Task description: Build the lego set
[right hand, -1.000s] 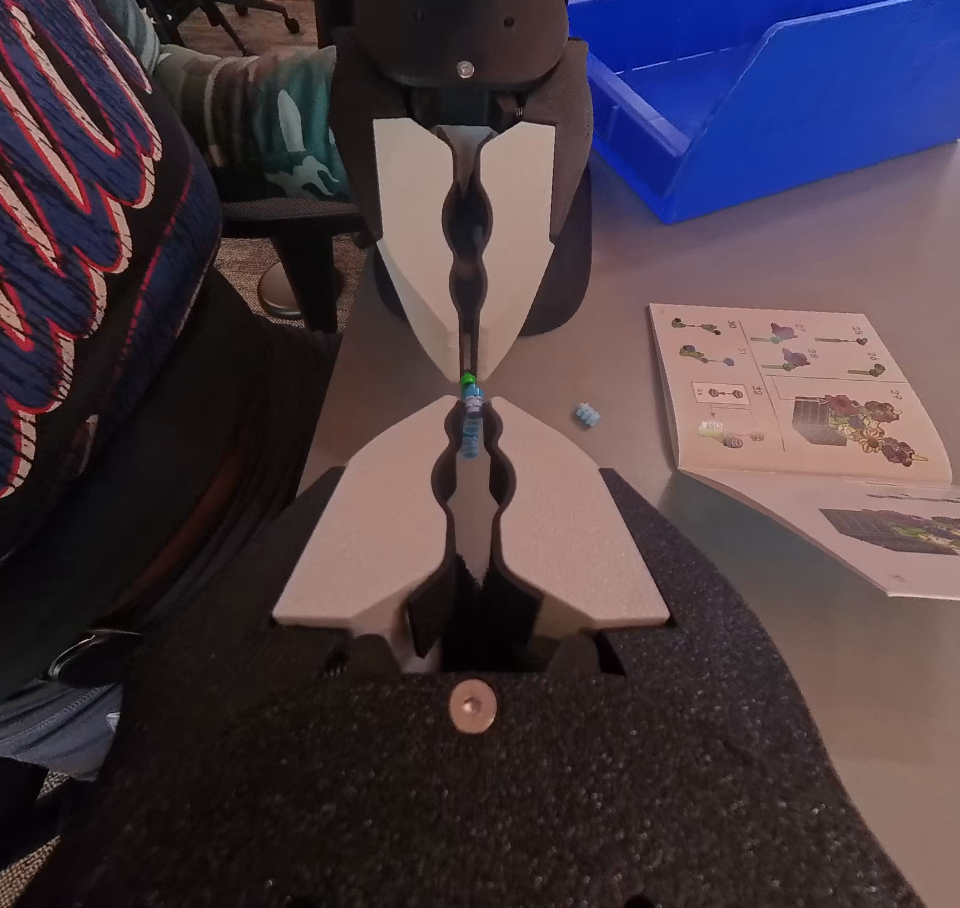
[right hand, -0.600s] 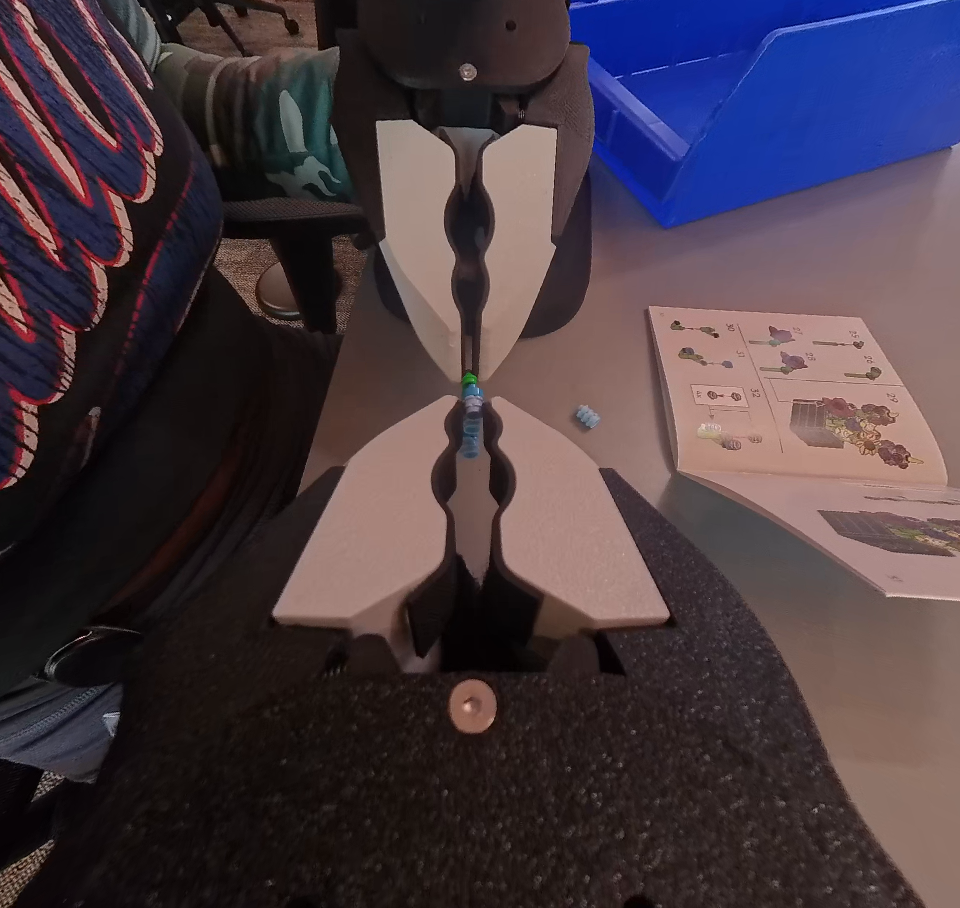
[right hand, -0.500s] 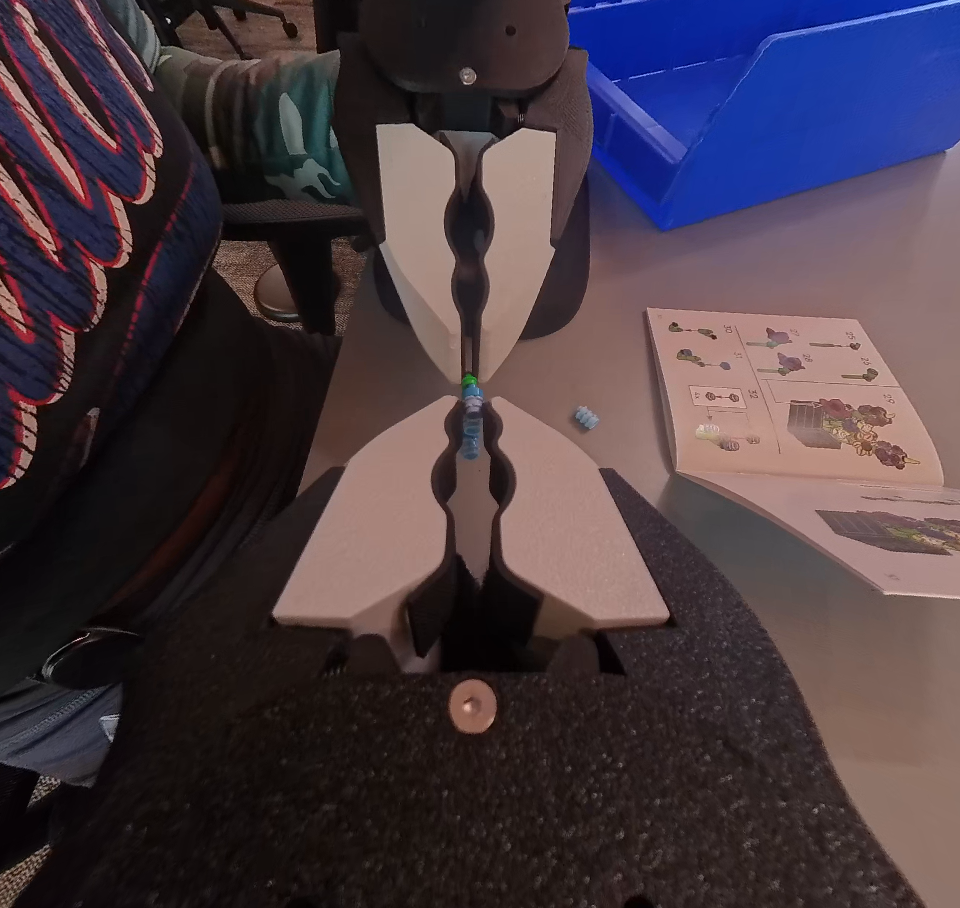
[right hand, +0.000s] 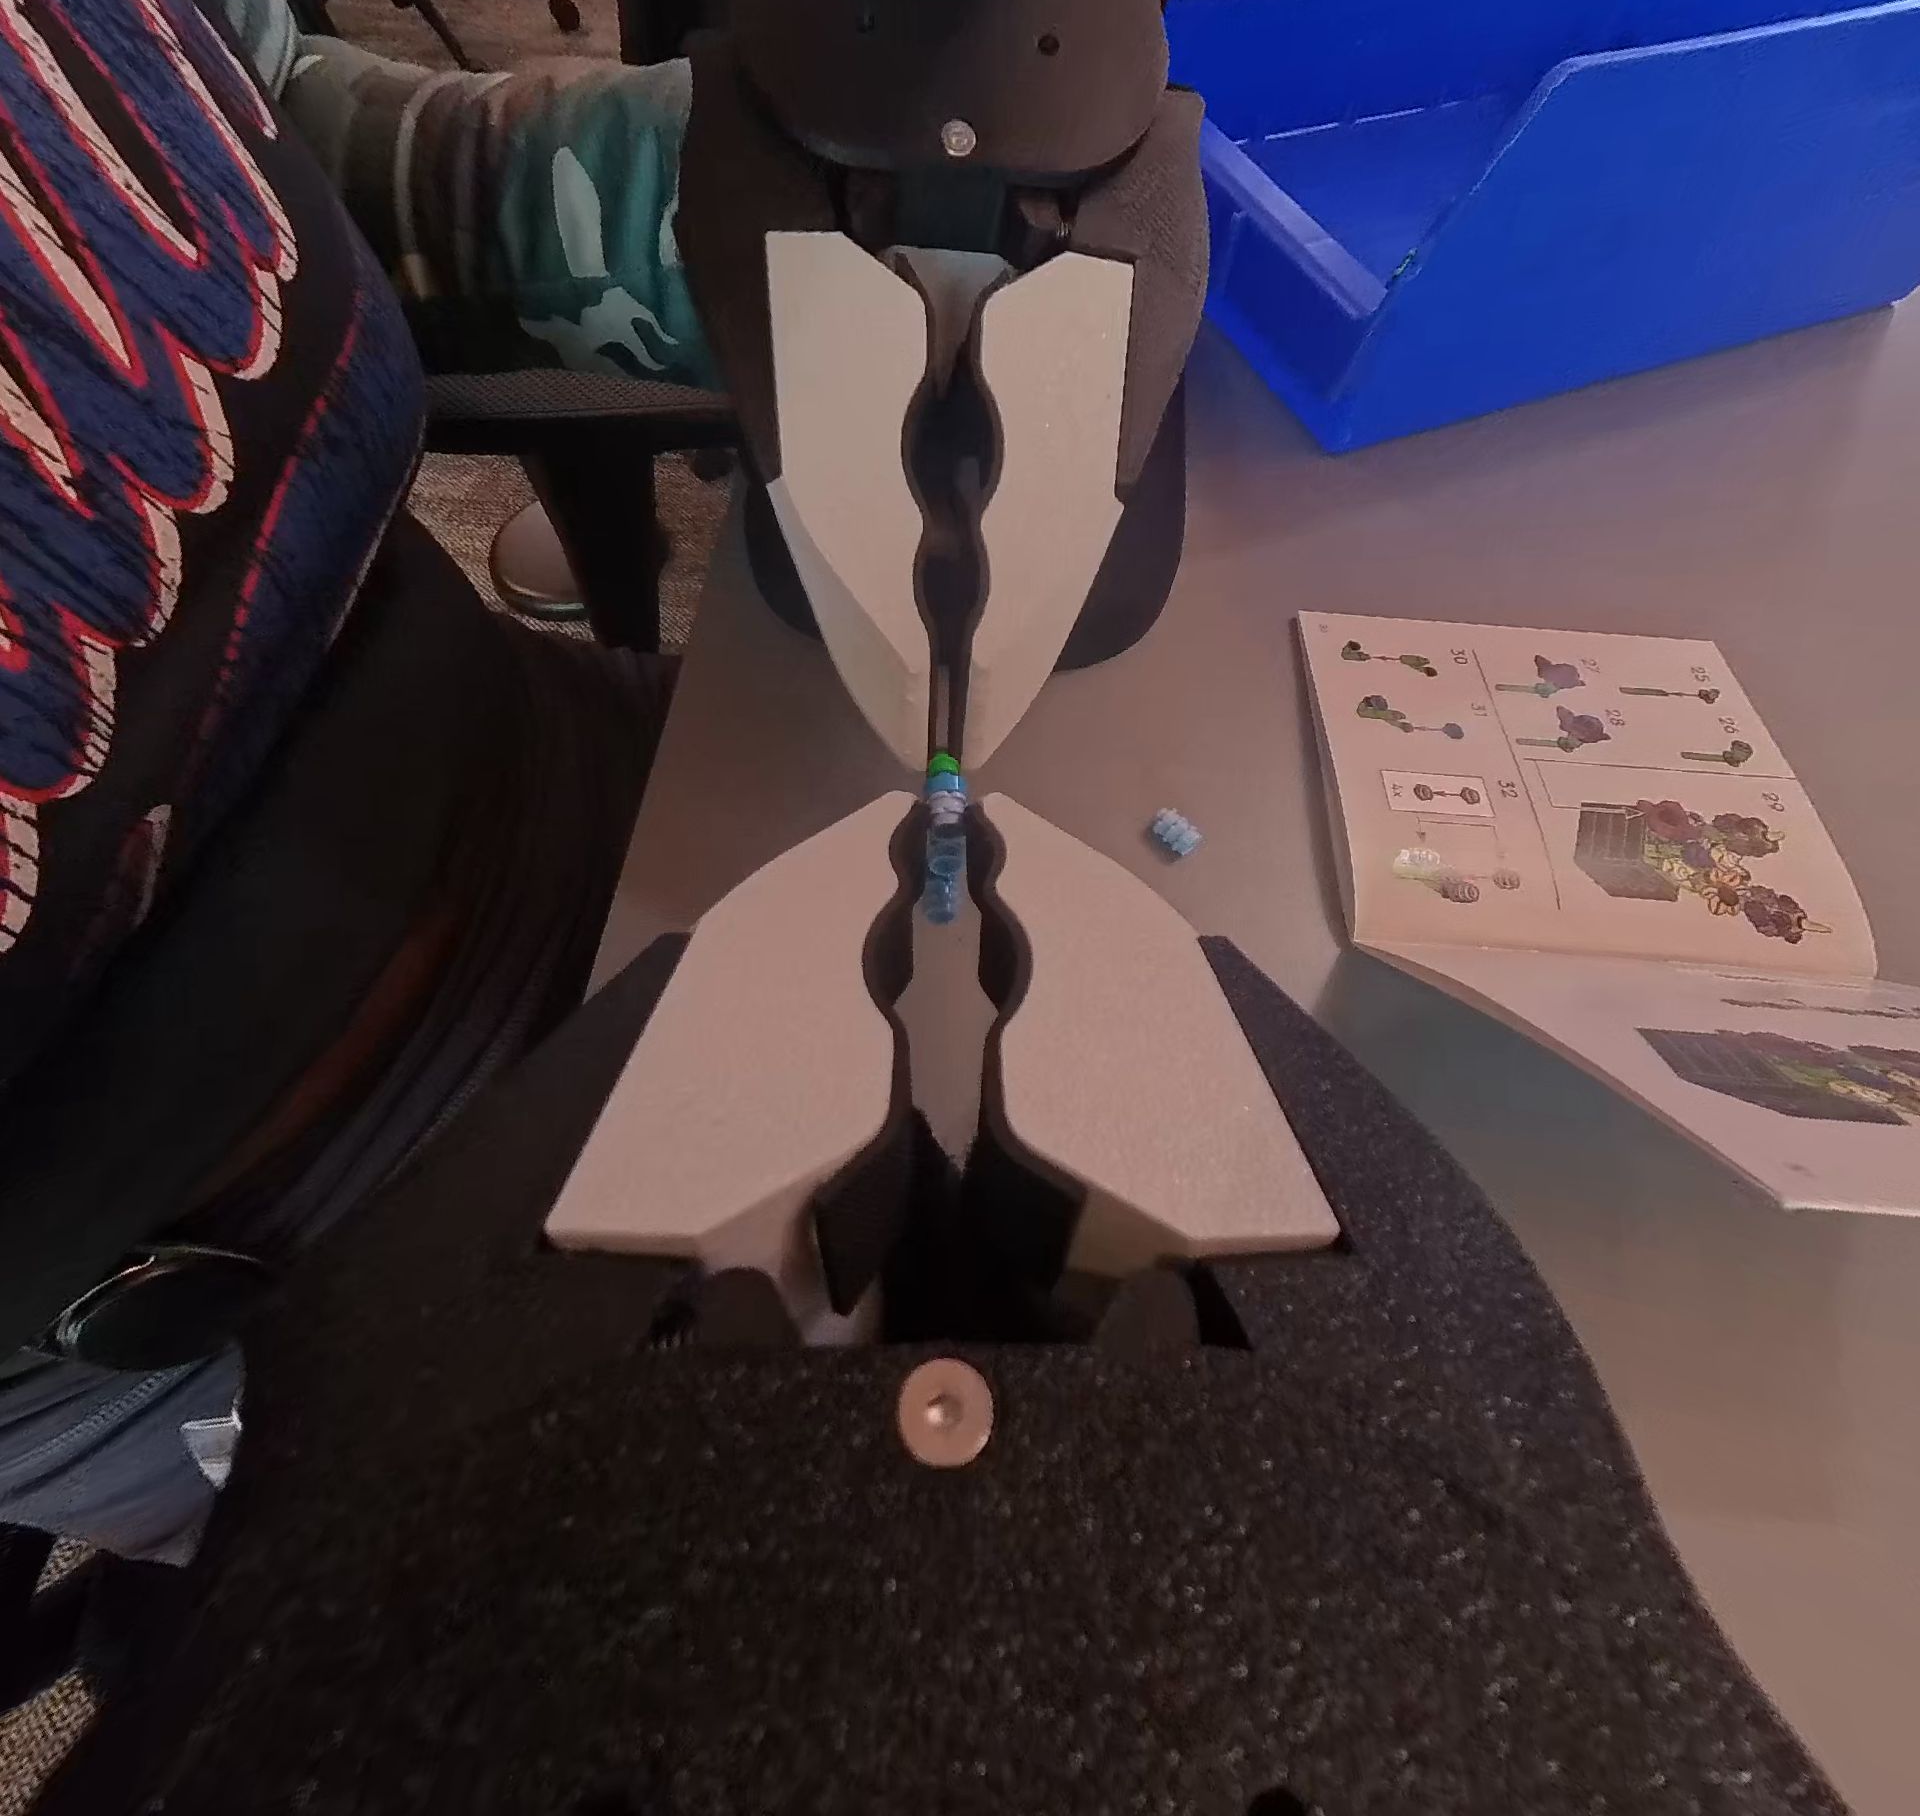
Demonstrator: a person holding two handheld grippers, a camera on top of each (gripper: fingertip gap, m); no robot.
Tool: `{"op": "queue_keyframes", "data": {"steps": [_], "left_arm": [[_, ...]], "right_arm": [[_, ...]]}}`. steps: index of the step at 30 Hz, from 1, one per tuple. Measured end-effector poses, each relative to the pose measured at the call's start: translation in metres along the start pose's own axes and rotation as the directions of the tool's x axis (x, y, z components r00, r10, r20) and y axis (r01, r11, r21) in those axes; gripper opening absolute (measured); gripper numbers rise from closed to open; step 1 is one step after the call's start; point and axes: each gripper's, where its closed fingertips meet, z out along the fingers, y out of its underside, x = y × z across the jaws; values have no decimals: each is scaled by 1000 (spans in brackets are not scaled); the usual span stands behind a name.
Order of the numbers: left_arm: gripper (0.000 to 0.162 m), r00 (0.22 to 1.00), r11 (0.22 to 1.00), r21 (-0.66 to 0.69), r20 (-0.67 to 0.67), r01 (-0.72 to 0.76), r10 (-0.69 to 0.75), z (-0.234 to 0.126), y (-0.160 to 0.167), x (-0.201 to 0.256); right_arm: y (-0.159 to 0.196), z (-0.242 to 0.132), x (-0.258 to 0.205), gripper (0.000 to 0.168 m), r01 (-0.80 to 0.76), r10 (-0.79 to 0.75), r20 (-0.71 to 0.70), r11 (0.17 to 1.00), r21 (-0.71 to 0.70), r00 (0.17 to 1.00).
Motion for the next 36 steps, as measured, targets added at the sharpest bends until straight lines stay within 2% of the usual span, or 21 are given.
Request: {"op": "queue_keyframes", "data": {"steps": [11,26,36], "left_arm": [[3,997,990,-134,-50,49,-56,10,17,1],[2,995,972,-228,-63,63,-80,15,31,1],[2,994,965,-256,-72,58,-79,16,35,2]], "right_arm": [[15,10,-2,7,42,-37,36,989,-140,999],[26,19,-3,7,76,-59,71,961,-267,996],[27,23,-3,7,76,-59,74,966,-248,996]]}}
